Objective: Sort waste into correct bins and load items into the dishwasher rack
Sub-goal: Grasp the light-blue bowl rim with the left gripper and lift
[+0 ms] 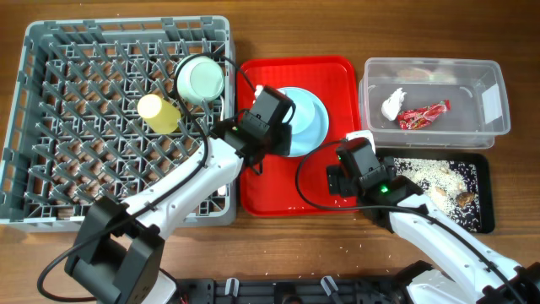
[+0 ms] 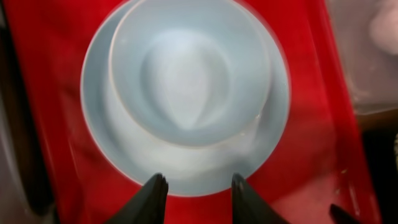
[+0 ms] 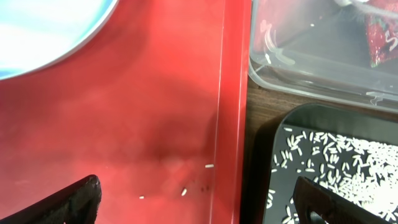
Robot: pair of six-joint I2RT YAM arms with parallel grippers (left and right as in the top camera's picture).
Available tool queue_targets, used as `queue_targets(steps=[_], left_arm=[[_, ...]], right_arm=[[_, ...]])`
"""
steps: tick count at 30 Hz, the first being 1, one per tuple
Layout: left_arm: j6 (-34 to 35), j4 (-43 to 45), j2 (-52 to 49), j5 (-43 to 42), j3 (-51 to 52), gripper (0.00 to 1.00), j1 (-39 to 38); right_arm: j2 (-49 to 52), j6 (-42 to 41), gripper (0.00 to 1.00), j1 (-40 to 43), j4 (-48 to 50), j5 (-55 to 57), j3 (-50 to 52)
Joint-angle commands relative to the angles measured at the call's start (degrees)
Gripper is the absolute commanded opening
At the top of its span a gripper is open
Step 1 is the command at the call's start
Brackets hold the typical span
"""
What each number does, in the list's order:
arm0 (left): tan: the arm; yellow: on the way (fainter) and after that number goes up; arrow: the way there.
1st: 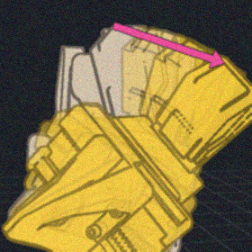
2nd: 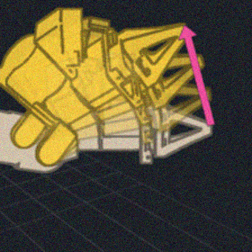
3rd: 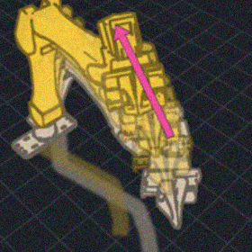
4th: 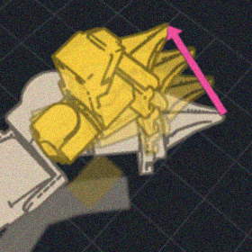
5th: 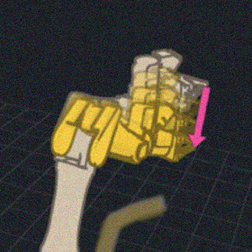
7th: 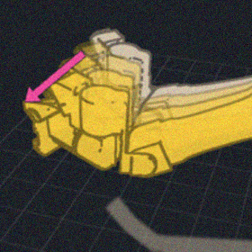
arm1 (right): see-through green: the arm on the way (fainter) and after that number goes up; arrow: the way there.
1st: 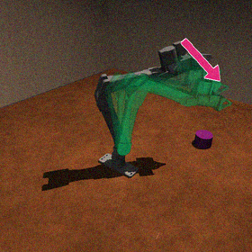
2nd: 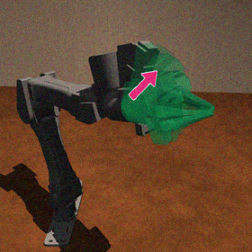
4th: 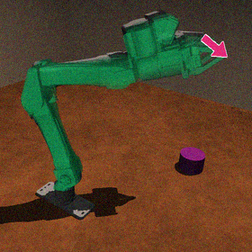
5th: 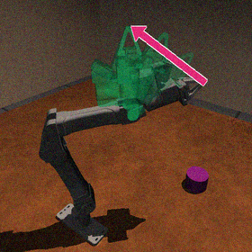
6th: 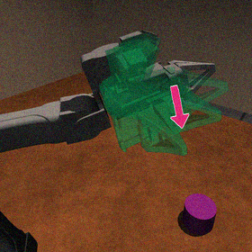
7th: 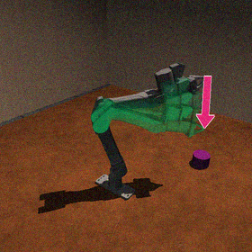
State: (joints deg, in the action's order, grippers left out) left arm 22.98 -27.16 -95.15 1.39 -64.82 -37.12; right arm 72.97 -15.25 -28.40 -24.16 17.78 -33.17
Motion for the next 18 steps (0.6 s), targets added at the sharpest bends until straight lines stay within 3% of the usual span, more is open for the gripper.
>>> queue_targets(steps=[1,13,18], left_arm=[[-0.3,8.3,0.1,-1.1,-0.1,0.27,-0.9],[-0.8,29.2,-15.5,-0.7,-0.1,0.27,-4.0],[-4.3,29.0,-19.0,0.0,-0.1,0.26,-4.2]], right_arm=[[0.0,0.2,1.00,0.0,0.1,-0.3,-0.5],[0.0,0.2,1.00,0.0,0.1,-0.3,-0.5],[0.0,0.2,1.00,0.0,0.1,-0.3,-0.5]])
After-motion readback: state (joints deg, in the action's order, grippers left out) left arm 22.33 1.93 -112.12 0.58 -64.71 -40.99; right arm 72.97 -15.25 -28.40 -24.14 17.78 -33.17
